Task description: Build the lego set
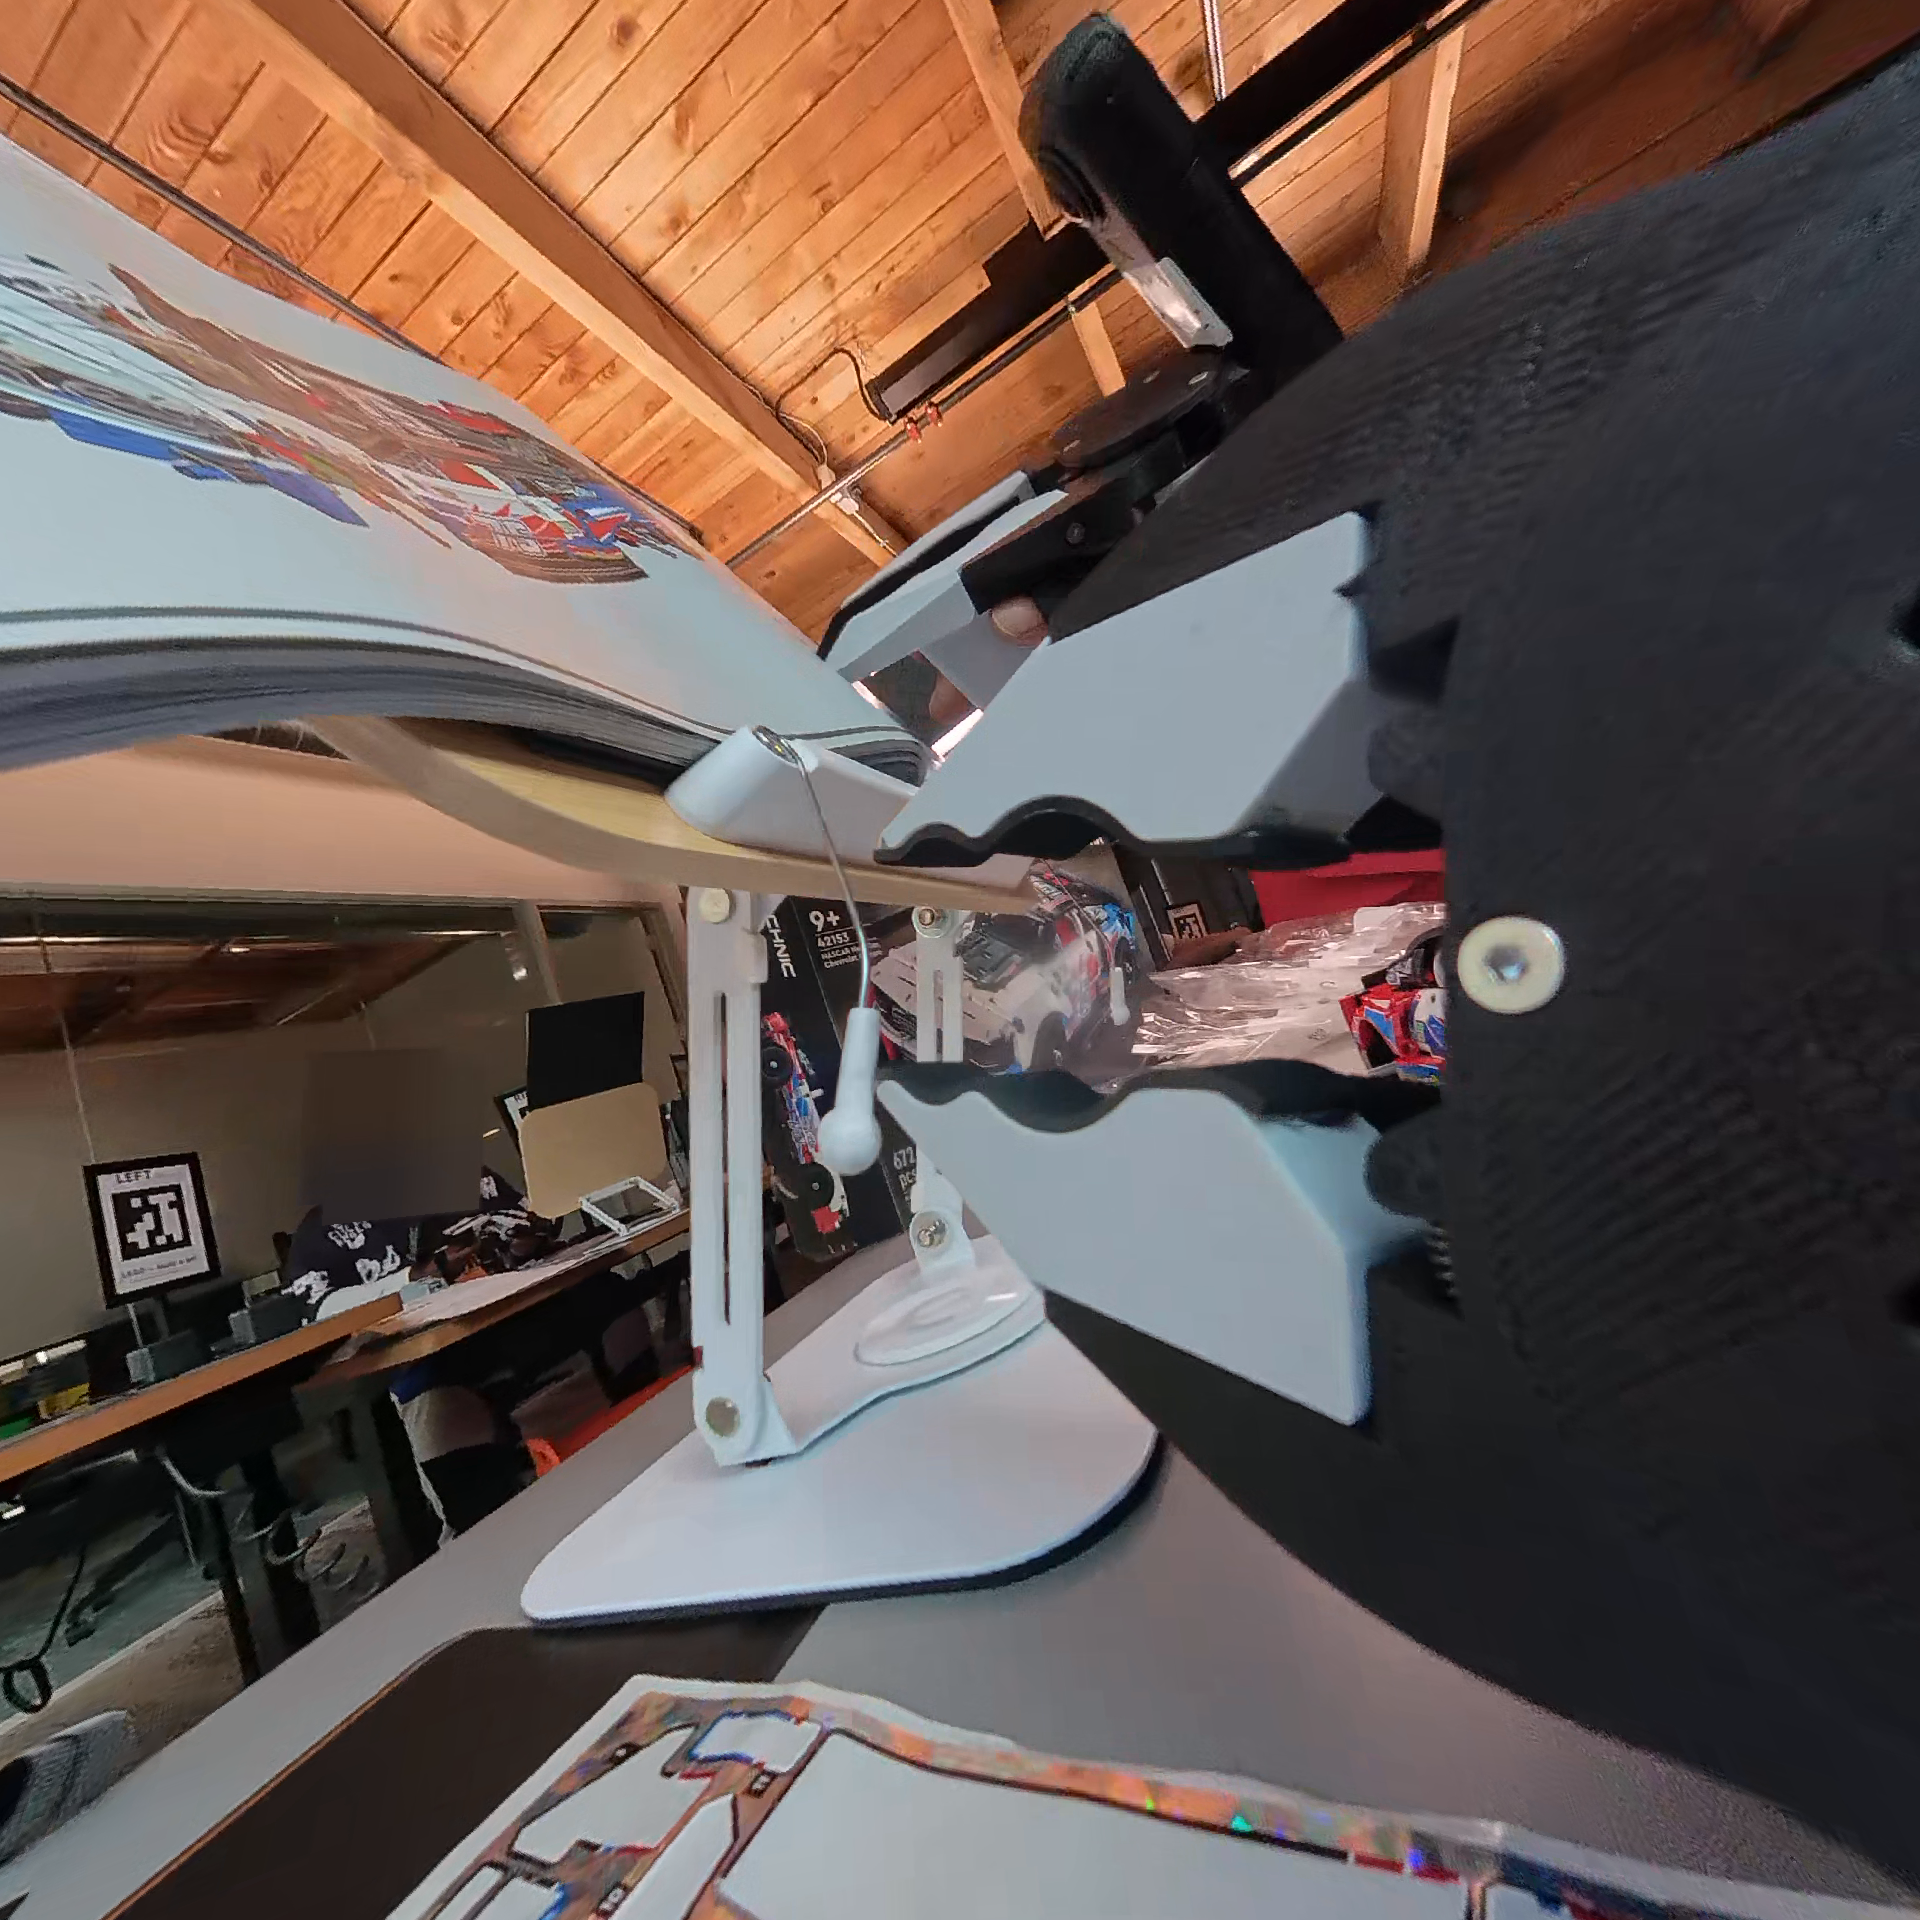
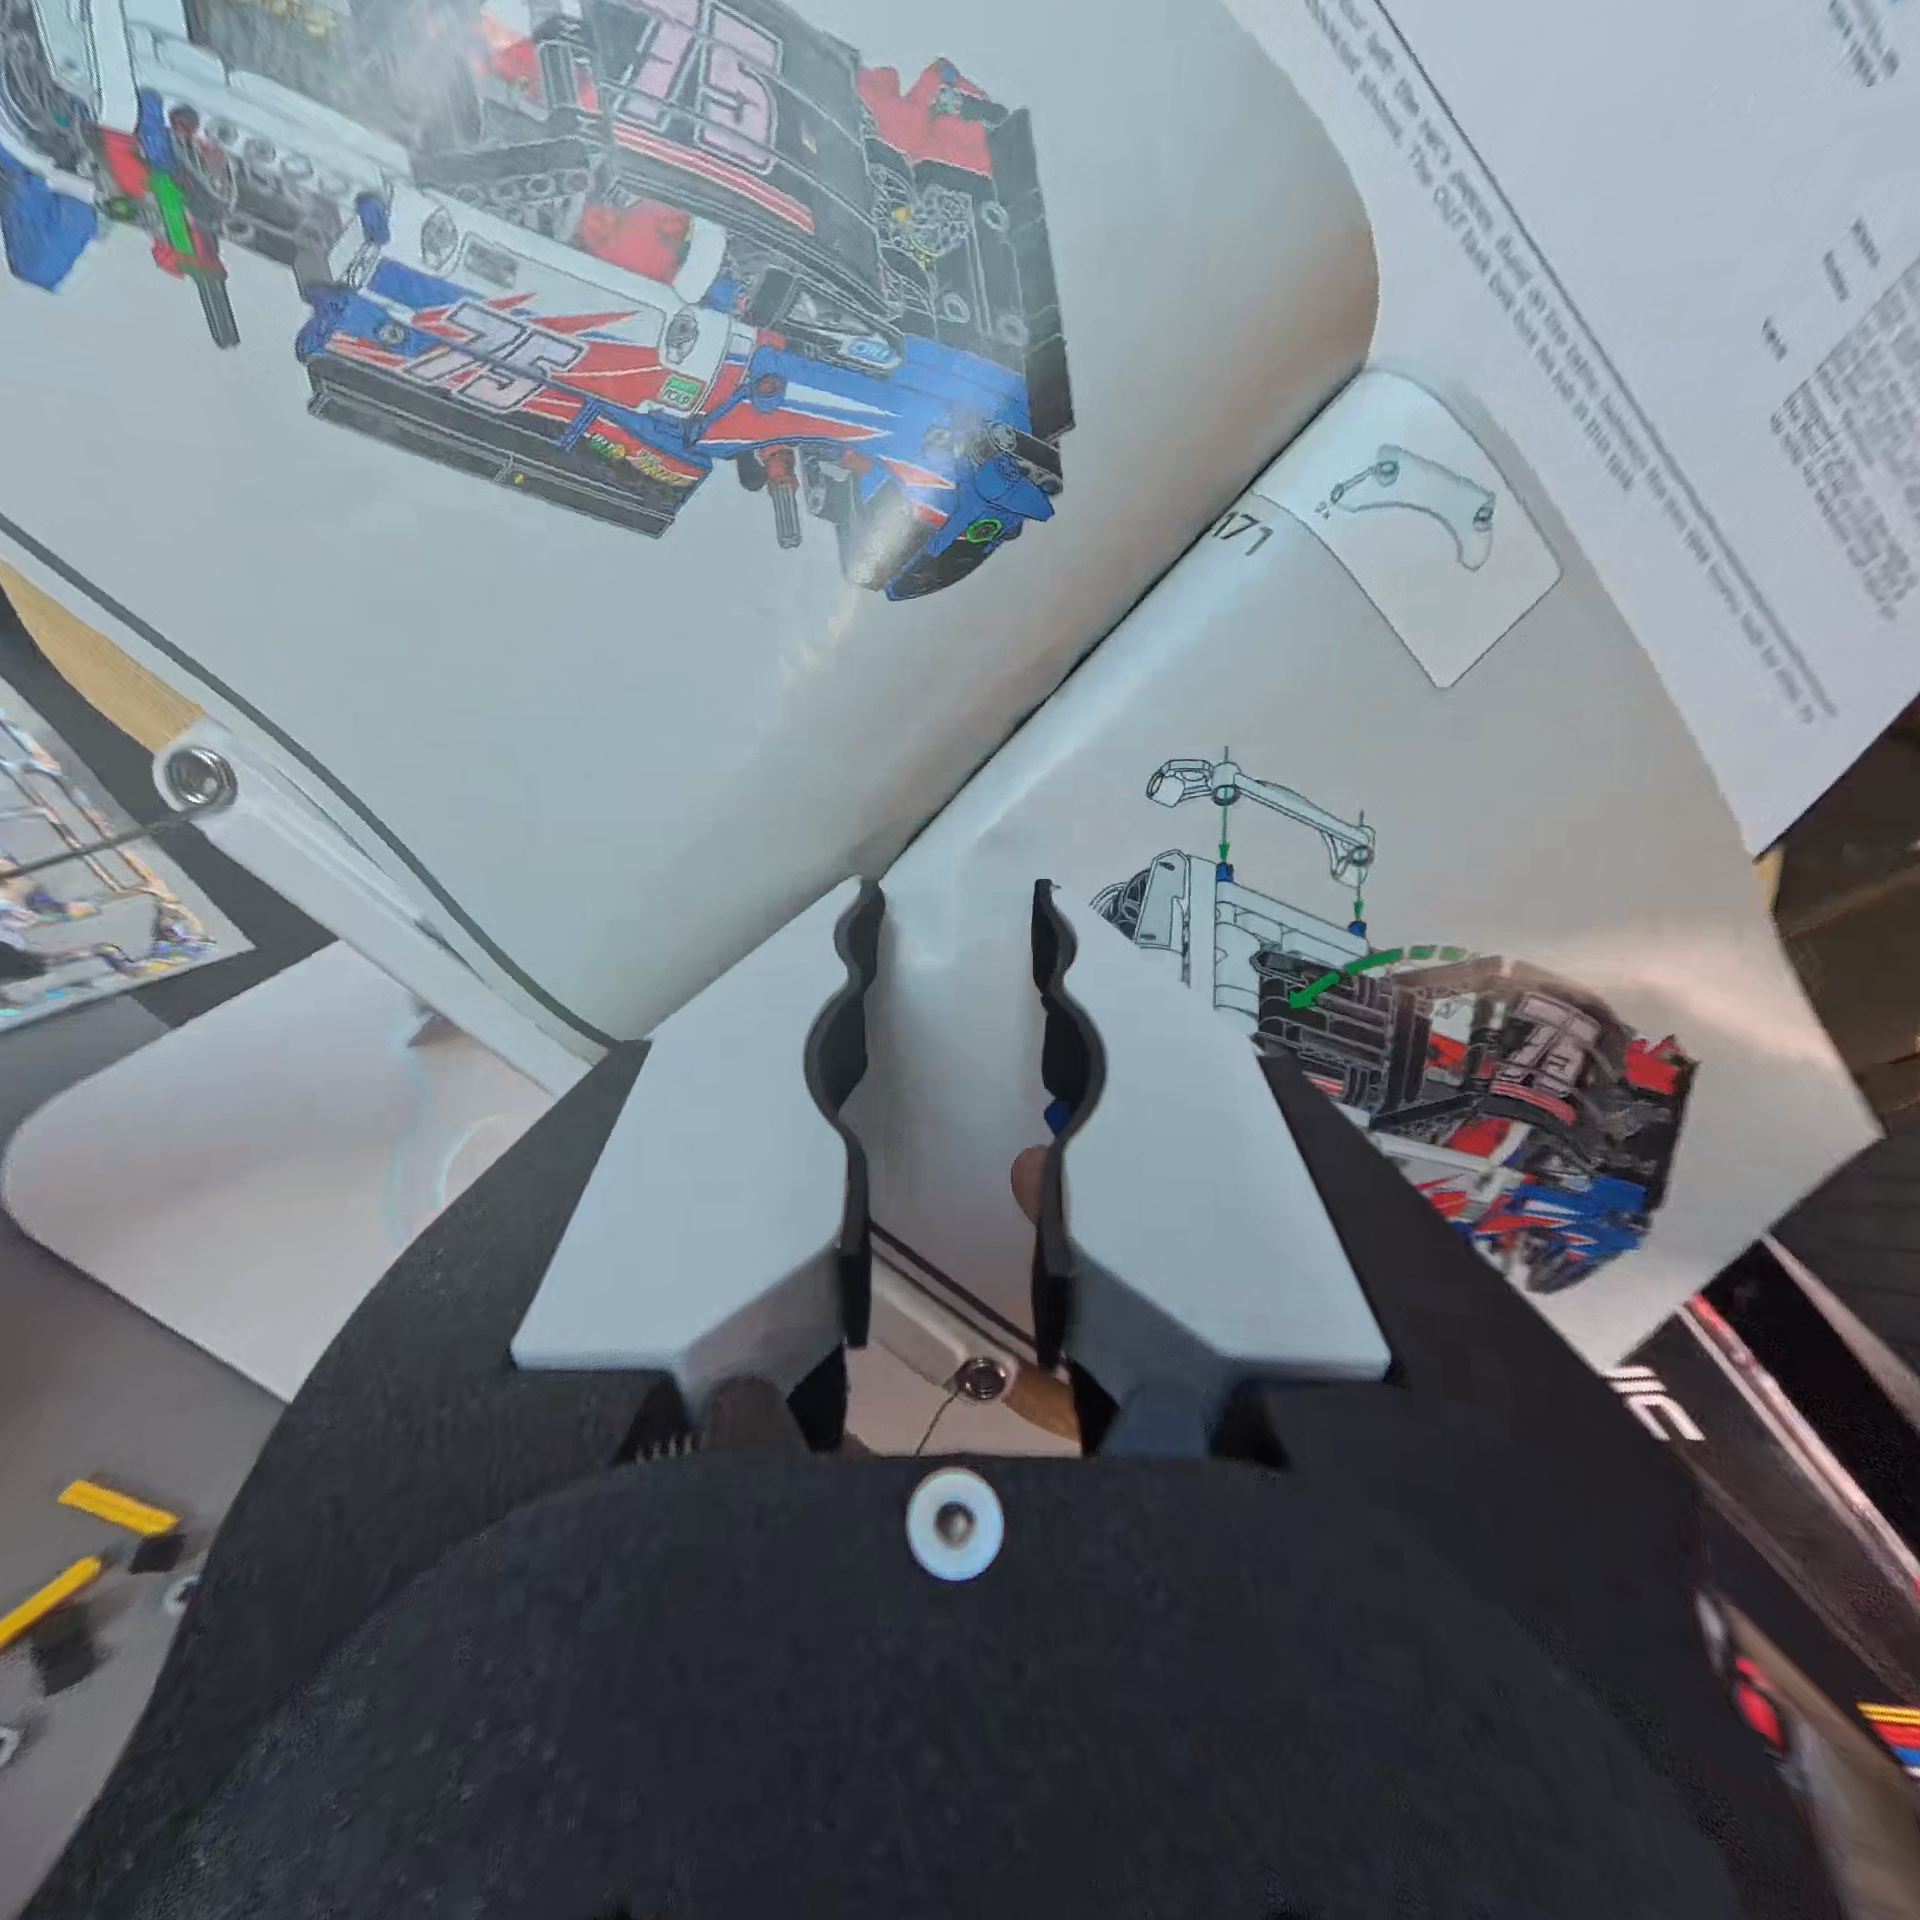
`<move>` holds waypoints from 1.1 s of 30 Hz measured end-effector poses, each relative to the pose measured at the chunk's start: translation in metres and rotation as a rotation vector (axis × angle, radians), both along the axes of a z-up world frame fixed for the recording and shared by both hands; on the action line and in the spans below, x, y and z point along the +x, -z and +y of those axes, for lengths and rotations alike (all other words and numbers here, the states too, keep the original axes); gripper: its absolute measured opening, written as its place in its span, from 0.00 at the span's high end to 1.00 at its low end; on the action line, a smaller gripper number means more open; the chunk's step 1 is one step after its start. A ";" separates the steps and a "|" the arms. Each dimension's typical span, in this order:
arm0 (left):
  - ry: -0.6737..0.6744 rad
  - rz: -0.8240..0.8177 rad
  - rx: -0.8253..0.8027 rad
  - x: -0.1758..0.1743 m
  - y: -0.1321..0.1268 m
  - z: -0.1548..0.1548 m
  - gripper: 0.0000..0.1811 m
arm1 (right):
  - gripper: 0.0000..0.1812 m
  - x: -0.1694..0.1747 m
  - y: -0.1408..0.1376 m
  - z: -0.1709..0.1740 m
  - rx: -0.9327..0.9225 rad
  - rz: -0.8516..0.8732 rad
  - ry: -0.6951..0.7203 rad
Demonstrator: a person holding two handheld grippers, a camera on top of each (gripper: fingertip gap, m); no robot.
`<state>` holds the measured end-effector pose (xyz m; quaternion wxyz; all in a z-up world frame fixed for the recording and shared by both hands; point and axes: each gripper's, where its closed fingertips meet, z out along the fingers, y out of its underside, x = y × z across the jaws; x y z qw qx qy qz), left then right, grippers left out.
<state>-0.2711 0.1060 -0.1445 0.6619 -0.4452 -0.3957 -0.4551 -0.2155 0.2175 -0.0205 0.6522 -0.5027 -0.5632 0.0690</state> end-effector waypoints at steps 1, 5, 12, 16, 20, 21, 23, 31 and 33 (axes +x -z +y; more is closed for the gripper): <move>-0.016 -0.003 0.018 -0.004 -0.003 -0.003 0.82 | 0.85 -0.001 0.001 0.001 -0.082 0.017 -0.015; -0.060 -0.016 0.046 -0.018 -0.010 -0.009 0.87 | 0.80 -0.001 0.008 0.005 -0.407 0.111 -0.095; -0.078 -0.055 0.086 -0.029 -0.015 -0.011 0.93 | 0.73 -0.002 0.006 0.001 -0.592 0.186 -0.180; -0.145 -0.012 0.080 -0.032 -0.024 -0.020 1.00 | 0.73 -0.003 0.006 0.000 -0.568 0.208 -0.155; -0.201 0.098 0.077 -0.034 -0.053 -0.030 1.00 | 0.72 -0.005 0.005 0.000 -0.501 0.231 -0.097; -0.210 0.159 0.061 -0.032 -0.063 -0.030 1.00 | 0.72 -0.006 0.005 0.000 -0.480 0.239 -0.082; -0.225 0.215 0.019 -0.031 -0.077 -0.029 1.00 | 0.71 -0.009 0.005 -0.001 -0.455 0.258 -0.060; -0.154 -0.031 -0.126 0.003 -0.022 -0.008 0.71 | 0.70 -0.008 0.005 0.000 -0.426 0.302 -0.048; -0.162 -0.117 -0.124 0.003 -0.010 0.000 0.61 | 0.70 -0.007 0.005 0.000 -0.428 0.298 -0.046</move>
